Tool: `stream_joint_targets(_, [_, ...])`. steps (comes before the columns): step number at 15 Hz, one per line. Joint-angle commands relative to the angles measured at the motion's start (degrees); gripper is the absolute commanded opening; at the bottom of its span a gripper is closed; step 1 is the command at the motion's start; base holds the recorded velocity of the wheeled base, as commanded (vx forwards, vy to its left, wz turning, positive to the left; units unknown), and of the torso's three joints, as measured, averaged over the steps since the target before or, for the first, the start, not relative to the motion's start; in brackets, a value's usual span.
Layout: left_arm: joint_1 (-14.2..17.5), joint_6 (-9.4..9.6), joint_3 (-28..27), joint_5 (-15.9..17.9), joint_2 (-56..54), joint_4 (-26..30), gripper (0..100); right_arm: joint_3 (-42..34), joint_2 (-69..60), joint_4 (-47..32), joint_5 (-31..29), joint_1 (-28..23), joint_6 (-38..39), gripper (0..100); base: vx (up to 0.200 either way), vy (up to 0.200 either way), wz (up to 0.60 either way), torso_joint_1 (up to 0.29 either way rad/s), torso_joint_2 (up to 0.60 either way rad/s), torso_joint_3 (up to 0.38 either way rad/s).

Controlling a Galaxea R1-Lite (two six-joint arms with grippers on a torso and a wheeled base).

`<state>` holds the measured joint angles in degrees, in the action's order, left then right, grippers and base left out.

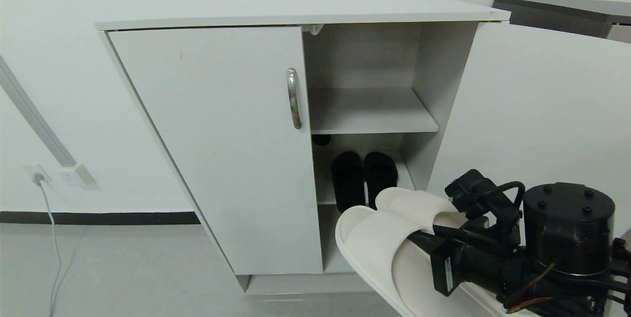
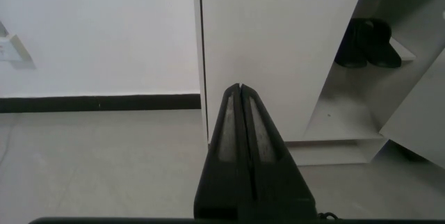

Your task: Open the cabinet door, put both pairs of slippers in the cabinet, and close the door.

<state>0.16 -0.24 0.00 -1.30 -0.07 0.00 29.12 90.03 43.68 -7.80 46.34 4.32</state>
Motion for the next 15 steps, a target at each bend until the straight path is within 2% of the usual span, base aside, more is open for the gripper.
stream_joint_targets(1, [0.02,-0.2,0.0,-0.01,0.07,0.0,0,0.06,1.73,1.76,-0.28,0.69,-0.27,0,0.0,0.0,0.0,0.0,0.0,0.0])
stream_joint_targets(2, [0.02,-0.2,0.0,0.07,0.07,0.0,0,0.5,2.87,3.34,-1.07,0.95,-0.71,0,0.0,0.0,0.0,0.0,0.0,0.0])
stream_joint_targets(3, [0.02,-0.2,0.0,0.07,0.07,0.0,0,1.73,4.45,4.31,-4.94,1.39,-0.71,0,0.0,0.0,0.0,0.0,0.0,0.0])
stream_joint_targets(5, [0.02,-0.2,0.0,0.07,0.07,0.0,0,7.7,10.26,2.73,-21.03,4.29,1.05,0,0.0,0.0,0.0,0.0,0.0,0.0])
stream_joint_targets(6, [0.02,-0.2,0.0,0.07,0.07,0.0,0,10.52,12.19,1.94,-25.16,5.96,1.4,0,0.0,0.0,0.0,0.0,0.0,0.0])
stream_joint_targets(7, [0.02,-0.2,0.0,0.07,0.07,0.0,0,10.52,12.19,1.94,-25.16,5.96,1.4,0,0.0,0.0,0.0,0.0,0.0,0.0])
stream_joint_targets(8, [0.02,-0.2,0.0,0.07,0.07,0.0,0,19.04,13.24,-5.71,-32.54,7.45,3.59,0,0.0,0.0,0.0,0.0,0.0,0.0])
stream_joint_targets(12, [0.02,-0.2,0.0,0.07,0.07,0.0,0,38.99,13.77,-29.7,-41.5,8.24,12.12,0,0.0,0.0,0.0,0.0,0.0,0.0])
stream_joint_targets(15, [0.02,-0.2,0.0,0.07,0.07,0.0,0,45.5,15.27,-32.08,-43.09,7.98,10.8,0,0.0,0.0,0.0,0.0,0.0,0.0])
